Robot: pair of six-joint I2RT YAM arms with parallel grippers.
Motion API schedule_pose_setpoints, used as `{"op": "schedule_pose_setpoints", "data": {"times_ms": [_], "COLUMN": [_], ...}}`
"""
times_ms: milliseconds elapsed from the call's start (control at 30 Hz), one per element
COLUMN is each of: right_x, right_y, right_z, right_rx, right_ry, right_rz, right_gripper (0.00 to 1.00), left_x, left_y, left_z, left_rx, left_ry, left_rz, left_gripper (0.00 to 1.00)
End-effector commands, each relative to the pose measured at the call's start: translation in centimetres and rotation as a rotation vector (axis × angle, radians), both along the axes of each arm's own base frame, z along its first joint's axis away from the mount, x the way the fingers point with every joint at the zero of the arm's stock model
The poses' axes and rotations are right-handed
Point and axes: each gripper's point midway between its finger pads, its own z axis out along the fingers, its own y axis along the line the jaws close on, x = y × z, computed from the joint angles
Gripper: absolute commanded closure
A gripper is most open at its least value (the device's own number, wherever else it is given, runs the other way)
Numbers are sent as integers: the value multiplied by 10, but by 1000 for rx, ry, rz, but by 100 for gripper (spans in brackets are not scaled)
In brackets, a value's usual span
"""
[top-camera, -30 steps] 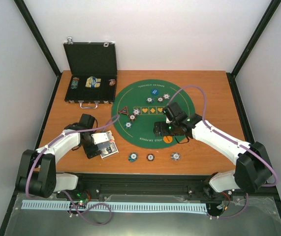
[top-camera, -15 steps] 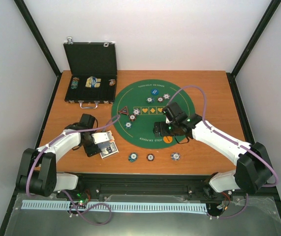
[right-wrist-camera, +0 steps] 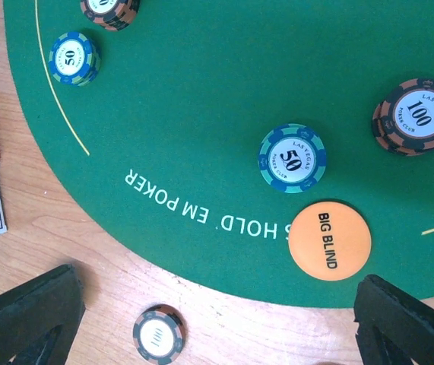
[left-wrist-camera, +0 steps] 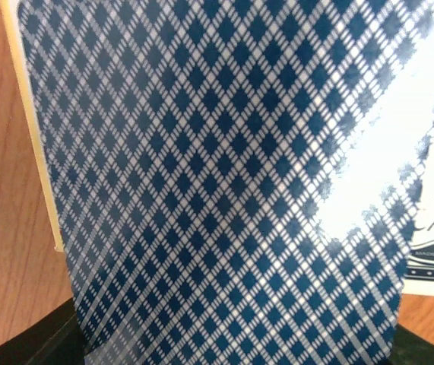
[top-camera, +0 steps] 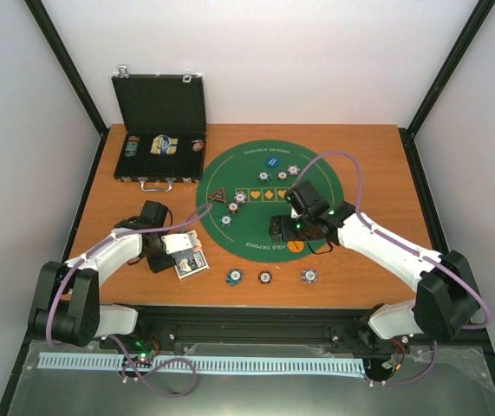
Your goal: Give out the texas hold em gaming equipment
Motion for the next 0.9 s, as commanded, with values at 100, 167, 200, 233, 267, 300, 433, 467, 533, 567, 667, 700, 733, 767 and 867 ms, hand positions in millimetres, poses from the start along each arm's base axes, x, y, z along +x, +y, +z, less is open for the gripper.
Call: {"op": "schedule_pose_setpoints", "data": {"times_ms": [100, 167, 200, 233, 267, 300, 433, 467, 533, 567, 667, 700, 733, 767, 867], "right_x": [-2, -2, -3, -3, -3, -3, -7, -8, -11, -12, -19, -21, -23, -26, -31], "right_y": [8, 9, 10, 12, 14, 17, 30, 34, 42, 46, 65, 72, 80, 87, 110], "right_z": [7, 7, 7, 8, 9, 11, 13, 14, 16, 17, 24, 29, 33, 37, 54], "right_rx": [25, 30, 34, 45, 56, 69, 139, 161, 212, 241, 358, 402, 445, 491, 645], "right_ry": [-10, -9, -7, -6, -4, -4, 19, 23, 40, 48, 75, 81, 88, 100, 125], "right_rz": [11, 14, 15, 18, 21, 23, 49, 55, 71, 79, 118, 133, 147, 164, 211], "right_gripper": [5, 4, 4, 5, 4, 4, 5, 5, 7, 8, 9, 9, 9, 10, 13], "left_x": [4, 4, 4, 5, 5, 5, 3, 2, 0, -1, -3, -3, -4, -5, -9], "left_y": [-3, -3, -3, -3, -3, -4, -5, -5, -7, -8, -12, -15, -18, -22, -33], "left_z": [1, 4, 5, 8, 10, 12, 20, 22, 27, 29, 44, 50, 57, 65, 85], "left_rx": [-2, -1, -3, -4, -4, -8, -21, -23, -33, -40, -69, -85, -104, -131, -195], "left_ry": [-31, -37, -39, -46, -53, -58, -73, -75, -78, -77, -87, -94, -97, -101, -101], "left_rz": [-26, -27, -28, -29, -31, -33, -43, -45, -50, -52, -55, -61, -65, -70, -83], "left_gripper": [63, 68, 71, 75, 79, 84, 98, 99, 99, 99, 99, 99, 99, 99, 99]}}
